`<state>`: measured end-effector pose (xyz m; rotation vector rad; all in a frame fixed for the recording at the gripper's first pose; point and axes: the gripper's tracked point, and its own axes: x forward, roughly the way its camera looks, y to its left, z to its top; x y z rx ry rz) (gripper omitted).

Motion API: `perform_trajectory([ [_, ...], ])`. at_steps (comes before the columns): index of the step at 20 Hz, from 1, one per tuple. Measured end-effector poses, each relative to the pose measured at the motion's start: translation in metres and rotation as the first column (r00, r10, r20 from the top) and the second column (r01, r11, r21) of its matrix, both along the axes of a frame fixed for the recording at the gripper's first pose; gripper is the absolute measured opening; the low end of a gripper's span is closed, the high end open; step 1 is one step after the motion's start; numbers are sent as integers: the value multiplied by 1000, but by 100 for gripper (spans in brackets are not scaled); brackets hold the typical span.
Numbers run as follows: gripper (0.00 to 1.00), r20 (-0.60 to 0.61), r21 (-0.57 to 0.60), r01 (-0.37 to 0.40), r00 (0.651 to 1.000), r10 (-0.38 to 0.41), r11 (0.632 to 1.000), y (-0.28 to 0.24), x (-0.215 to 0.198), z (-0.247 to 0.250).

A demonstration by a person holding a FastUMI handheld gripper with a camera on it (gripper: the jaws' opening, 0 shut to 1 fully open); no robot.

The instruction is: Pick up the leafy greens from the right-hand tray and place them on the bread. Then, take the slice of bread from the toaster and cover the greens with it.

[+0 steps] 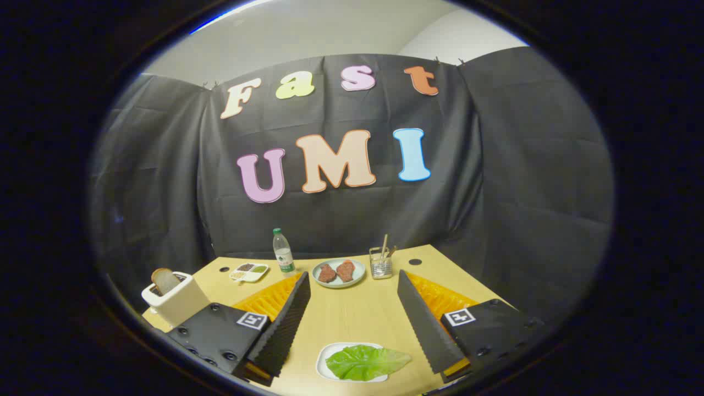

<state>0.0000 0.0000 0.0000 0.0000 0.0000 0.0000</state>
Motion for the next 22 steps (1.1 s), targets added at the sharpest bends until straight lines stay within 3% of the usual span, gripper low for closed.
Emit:
perform_trajectory([
  [13,100,-29,-9,80,996,-80,997,0,-8,-8],
  [22,100,-91,-41,86,992,-89,996,-13,-4,-32],
])
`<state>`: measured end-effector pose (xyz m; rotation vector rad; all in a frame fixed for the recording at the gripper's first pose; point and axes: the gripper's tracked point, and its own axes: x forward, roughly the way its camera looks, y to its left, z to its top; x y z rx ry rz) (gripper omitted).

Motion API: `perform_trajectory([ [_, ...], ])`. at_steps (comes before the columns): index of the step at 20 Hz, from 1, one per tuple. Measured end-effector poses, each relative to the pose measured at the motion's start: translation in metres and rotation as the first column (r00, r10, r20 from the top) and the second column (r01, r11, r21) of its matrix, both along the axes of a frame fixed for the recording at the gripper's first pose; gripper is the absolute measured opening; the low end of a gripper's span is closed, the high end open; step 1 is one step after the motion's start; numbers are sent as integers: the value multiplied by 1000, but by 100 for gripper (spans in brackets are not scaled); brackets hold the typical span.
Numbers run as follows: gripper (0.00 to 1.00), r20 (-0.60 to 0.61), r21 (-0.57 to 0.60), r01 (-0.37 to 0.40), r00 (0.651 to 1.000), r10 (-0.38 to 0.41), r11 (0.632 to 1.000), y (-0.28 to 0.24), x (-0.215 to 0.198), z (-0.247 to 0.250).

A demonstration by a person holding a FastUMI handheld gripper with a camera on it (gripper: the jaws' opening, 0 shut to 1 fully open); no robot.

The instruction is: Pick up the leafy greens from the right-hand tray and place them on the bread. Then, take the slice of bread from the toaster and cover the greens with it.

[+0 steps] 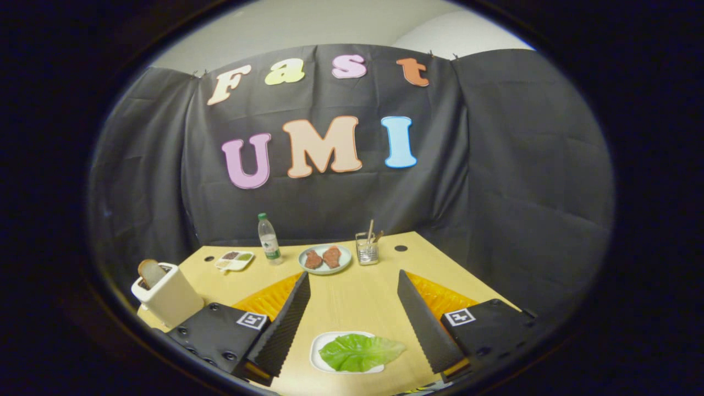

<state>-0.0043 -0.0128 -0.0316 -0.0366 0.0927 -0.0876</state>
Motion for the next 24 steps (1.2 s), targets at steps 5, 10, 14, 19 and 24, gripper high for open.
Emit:
perform_trajectory([
  [5,100,-98,-18,-8,995,6,1000,-23,7,-31],
  [10,100,-235,22,-66,969,69,998,-46,30,-90],
  [14,100,-366,85,-31,929,60,996,-74,48,-151],
  [19,100,-498,58,-46,864,69,997,-87,52,-212],
  [24,100,-565,29,-76,821,79,997,-86,52,-242],
])
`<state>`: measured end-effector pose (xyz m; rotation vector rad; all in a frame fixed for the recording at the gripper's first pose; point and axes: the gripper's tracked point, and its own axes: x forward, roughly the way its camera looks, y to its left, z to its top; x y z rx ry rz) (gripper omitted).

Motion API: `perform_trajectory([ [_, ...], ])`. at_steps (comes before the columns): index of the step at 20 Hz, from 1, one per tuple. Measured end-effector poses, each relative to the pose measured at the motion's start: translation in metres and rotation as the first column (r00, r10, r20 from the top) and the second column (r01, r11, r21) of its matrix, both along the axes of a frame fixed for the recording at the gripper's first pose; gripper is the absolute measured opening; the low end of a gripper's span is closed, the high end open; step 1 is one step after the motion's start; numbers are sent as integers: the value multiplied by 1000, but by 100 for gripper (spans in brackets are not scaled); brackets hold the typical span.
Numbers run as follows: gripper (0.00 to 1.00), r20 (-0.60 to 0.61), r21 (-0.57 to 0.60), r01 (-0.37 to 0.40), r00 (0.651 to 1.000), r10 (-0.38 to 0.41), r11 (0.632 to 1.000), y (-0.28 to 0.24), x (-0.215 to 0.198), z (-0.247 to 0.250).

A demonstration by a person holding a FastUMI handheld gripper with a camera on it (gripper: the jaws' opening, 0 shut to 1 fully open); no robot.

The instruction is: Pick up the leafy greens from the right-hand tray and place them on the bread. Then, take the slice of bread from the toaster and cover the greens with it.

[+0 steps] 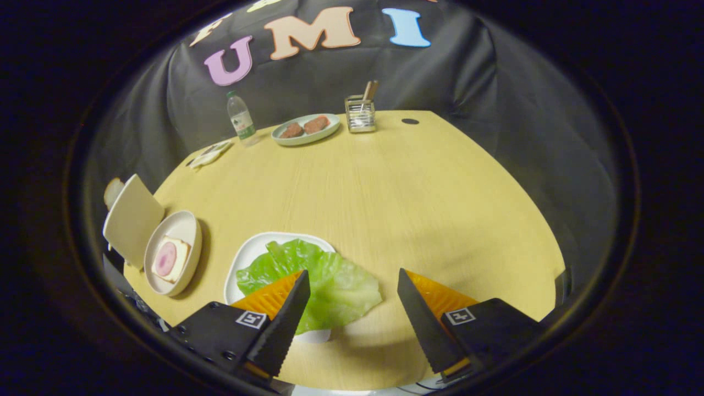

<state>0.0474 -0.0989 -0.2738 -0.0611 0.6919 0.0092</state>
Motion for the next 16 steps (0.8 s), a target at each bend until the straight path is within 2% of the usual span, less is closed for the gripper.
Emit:
perform_trajectory([
  [2,96,-27,0,-11,1000,11,1000,3,4,-10],
  [7,73,-60,11,-34,998,35,999,10,2,-18],
  [13,9,-33,-16,-44,999,43,999,18,6,-1],
  [16,7,-35,-71,-72,997,69,995,21,3,9],
])
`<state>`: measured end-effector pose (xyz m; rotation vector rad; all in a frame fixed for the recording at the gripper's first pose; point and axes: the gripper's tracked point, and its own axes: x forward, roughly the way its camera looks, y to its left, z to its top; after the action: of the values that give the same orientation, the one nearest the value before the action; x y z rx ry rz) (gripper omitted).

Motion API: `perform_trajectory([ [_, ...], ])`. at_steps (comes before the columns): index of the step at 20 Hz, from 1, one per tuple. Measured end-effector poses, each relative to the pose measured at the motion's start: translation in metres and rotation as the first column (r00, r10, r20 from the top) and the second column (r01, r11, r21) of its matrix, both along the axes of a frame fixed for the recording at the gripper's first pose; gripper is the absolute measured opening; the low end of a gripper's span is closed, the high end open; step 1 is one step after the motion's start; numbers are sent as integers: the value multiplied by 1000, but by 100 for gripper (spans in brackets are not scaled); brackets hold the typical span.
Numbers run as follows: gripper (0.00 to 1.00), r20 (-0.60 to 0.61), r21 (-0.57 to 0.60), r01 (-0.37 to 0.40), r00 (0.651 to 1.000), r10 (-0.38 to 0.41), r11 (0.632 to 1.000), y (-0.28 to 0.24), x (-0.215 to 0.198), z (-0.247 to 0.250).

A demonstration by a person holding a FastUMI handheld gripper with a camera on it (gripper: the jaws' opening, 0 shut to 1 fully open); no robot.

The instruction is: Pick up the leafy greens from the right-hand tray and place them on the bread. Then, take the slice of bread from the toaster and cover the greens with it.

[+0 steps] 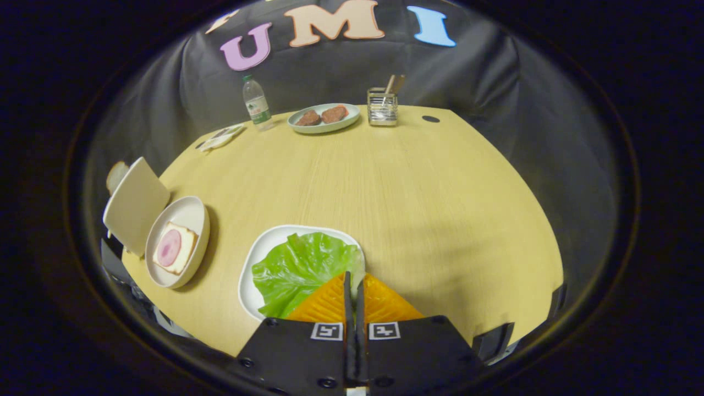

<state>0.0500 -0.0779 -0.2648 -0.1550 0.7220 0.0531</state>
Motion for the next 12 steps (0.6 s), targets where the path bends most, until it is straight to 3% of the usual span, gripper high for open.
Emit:
perform_trajectory([
  [4,4,29,32,-32,999,31,999,18,2,17],
  [12,3,119,248,-57,993,28,967,84,-5,83],
])
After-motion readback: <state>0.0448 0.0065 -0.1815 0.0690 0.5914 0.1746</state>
